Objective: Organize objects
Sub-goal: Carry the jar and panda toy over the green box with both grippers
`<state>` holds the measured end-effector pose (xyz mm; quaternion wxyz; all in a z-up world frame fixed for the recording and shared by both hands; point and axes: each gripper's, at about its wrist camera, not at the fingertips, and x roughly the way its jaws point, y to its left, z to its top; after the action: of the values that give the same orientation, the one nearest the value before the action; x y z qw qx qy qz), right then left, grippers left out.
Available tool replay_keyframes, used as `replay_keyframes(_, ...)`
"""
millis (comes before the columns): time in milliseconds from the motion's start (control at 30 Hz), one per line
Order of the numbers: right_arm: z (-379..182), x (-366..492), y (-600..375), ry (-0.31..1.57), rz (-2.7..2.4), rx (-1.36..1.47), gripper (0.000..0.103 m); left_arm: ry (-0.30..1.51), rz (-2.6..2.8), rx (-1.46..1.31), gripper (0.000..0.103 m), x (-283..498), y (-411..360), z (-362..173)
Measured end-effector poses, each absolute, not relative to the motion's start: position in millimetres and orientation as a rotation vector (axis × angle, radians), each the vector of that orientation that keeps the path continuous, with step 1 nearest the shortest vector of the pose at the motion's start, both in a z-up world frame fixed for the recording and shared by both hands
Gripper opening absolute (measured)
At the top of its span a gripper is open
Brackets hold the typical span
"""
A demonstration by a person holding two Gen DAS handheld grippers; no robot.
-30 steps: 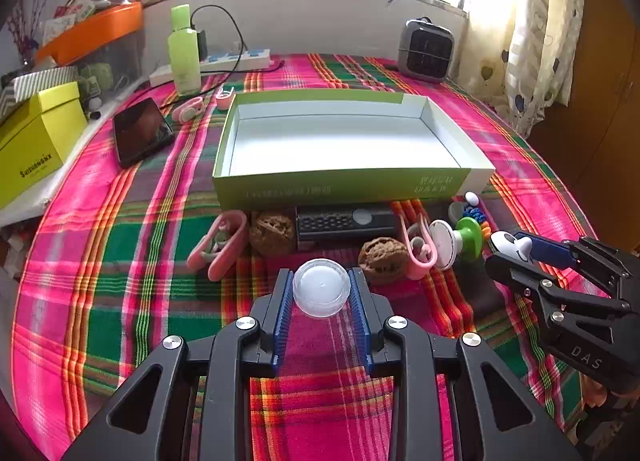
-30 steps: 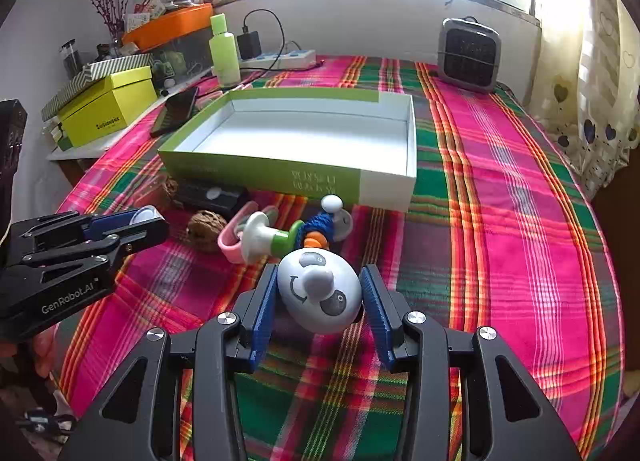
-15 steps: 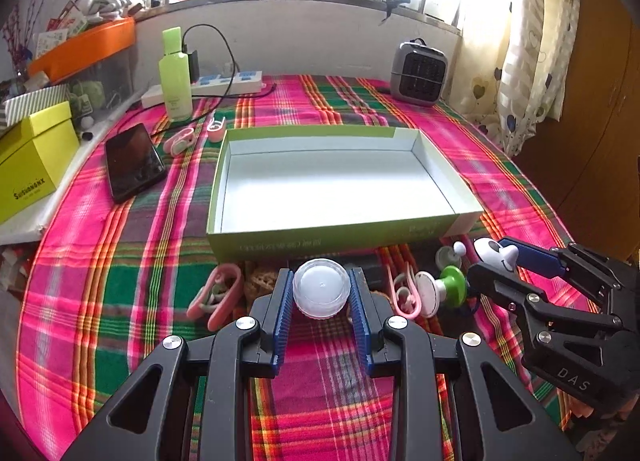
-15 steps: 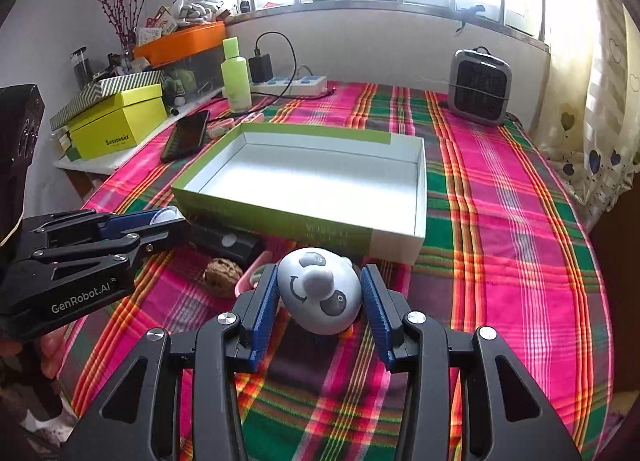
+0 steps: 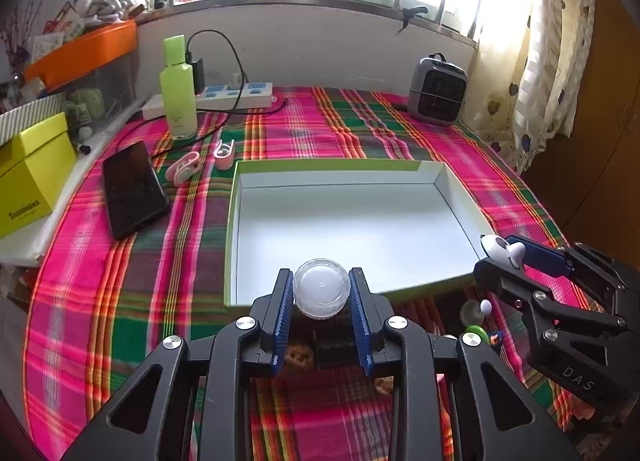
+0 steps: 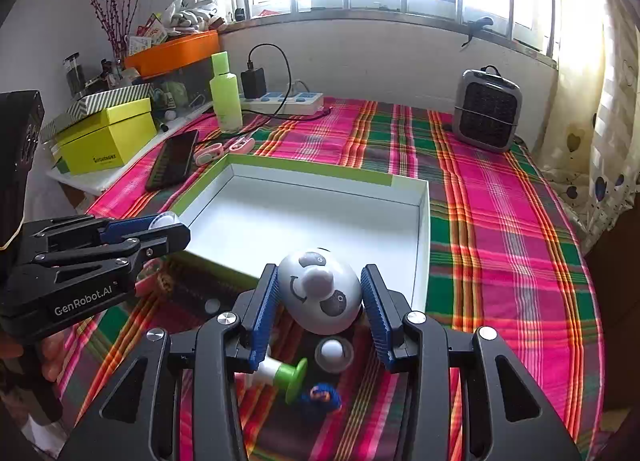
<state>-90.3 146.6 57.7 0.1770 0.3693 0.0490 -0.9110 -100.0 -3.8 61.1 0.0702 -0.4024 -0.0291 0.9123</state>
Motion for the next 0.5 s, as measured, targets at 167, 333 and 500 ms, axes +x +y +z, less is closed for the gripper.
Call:
replay_keyframes(167, 55, -113, 143, 0.149, -2.577, 1.067, 0.043, -0.077, 2.765, -1.214, 0.026, -120, -7, 61)
replay_keyframes(333, 52, -135, 139, 0.154, -2.564, 1.084, 0.043, -0.048, 2.763, -1.222, 0.026, -141, -5, 58)
replay_keyframes(500, 46, -157, 134, 0.165, -2.556, 1.121, 0.043, -0.062, 2.754, -1.249, 0.026, -162, -6, 53)
